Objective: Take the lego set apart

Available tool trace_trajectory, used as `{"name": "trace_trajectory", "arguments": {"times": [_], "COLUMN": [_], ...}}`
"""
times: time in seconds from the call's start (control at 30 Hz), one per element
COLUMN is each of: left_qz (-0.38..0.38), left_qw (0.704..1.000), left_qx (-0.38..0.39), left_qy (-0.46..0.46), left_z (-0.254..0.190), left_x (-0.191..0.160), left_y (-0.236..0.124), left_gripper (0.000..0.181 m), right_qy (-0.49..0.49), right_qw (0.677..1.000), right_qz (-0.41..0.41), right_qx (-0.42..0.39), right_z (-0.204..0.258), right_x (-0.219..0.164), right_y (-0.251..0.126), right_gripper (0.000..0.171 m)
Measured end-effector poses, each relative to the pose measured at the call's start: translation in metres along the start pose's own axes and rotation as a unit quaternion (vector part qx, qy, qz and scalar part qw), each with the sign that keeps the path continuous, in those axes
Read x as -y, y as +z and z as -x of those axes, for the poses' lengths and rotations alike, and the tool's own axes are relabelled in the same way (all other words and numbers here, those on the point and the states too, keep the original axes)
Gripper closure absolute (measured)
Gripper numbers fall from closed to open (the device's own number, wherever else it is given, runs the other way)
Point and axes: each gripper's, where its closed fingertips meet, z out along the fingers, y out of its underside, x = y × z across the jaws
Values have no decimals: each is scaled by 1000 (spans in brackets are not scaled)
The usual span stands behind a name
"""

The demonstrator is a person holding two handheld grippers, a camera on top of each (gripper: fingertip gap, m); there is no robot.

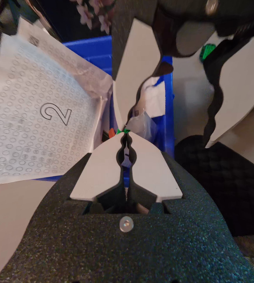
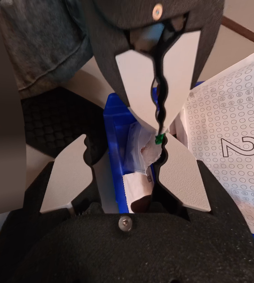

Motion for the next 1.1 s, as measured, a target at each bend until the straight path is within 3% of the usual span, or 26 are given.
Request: {"name": "trace_trajectory", "arguments": {"times": [0.23,0.37,0.47,0.57,0.73,0.83,0.93,1.1], "left_qz": [-85,-185,-286,-373,-454,-493,-517,-497], "left_qw": [994,976,947,915,883,865,851,862], "left_qx": [61,110,124,120,46,-19,-76,-104], "left_qy": [-15,-43,-74,-101,-107,-87,-46,-11], "left_z": [19,38,47,52,39,20,-5,-26], "left_x": [21,45,64,75,86,97,107,113], "left_y": [-29,-50,-75,-98,-118,-128,-135,-128], "left_gripper": [181,180,176,169,153,136,105,81], "right_qy": [5,22,62,114,146,124,102,95], "right_qw": [1000,999,989,955,850,811,799,810], "right_qz": [-4,-40,-129,-260,-482,-551,-576,-568], "right_qx": [-1,15,45,88,150,149,141,114], "right_z": [-1,6,17,31,62,81,98,107], "right_x": [-2,5,22,46,76,78,76,68], "right_y": [-3,-13,-39,-82,-177,-217,-237,-245], "right_gripper": [82,82,81,79,77,78,80,79]}}
